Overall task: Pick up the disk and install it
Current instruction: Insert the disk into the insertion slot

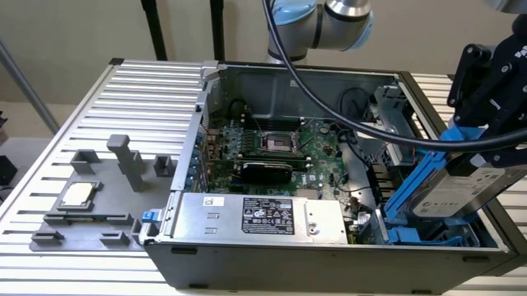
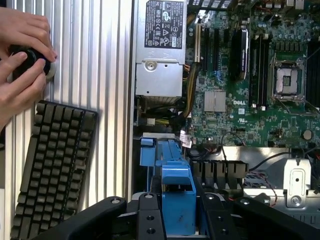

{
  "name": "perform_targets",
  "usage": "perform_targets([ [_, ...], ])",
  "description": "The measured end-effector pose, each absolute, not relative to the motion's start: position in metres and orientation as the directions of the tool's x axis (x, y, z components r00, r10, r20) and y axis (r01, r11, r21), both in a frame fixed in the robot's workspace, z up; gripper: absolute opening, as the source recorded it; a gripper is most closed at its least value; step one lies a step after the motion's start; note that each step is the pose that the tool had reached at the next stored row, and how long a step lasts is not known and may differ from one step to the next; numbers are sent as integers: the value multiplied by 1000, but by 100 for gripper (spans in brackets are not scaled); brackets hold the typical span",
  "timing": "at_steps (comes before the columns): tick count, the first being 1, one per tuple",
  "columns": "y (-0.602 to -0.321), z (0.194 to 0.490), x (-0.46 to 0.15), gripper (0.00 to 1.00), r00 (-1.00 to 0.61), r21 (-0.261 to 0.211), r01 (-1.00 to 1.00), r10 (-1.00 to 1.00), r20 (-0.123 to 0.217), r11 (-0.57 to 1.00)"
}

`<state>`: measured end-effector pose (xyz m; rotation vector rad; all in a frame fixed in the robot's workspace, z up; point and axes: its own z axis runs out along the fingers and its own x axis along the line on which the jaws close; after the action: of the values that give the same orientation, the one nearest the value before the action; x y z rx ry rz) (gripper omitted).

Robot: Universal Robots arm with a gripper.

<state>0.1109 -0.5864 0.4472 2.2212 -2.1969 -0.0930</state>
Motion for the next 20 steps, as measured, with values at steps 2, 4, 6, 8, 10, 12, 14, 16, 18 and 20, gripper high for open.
perform_targets([
  [2, -586, 446, 111, 33, 10, 54, -998, -999, -31, -12],
  [4, -586, 445, 111, 33, 10, 54, -998, -999, -31, -12],
  [6, -586, 445, 111, 33, 10, 54, -998, -999, -31, -12],
  [8, -586, 444, 111, 33, 10, 54, -998, -999, -31, -12],
  [10, -586, 443, 111, 33, 10, 55, -998, -999, -31, -12],
  [12, -586, 442, 111, 33, 10, 55, -998, -999, -31, -12],
  [14, -586, 441, 111, 33, 10, 56, -998, -999, -31, -12],
  [16, -586, 440, 112, 33, 10, 56, -998, -999, -31, -12],
  [18, -586, 439, 112, 33, 10, 57, -998, -999, -31, -12],
  [20, -586, 439, 112, 33, 10, 58, -998, -999, -31, -12],
])
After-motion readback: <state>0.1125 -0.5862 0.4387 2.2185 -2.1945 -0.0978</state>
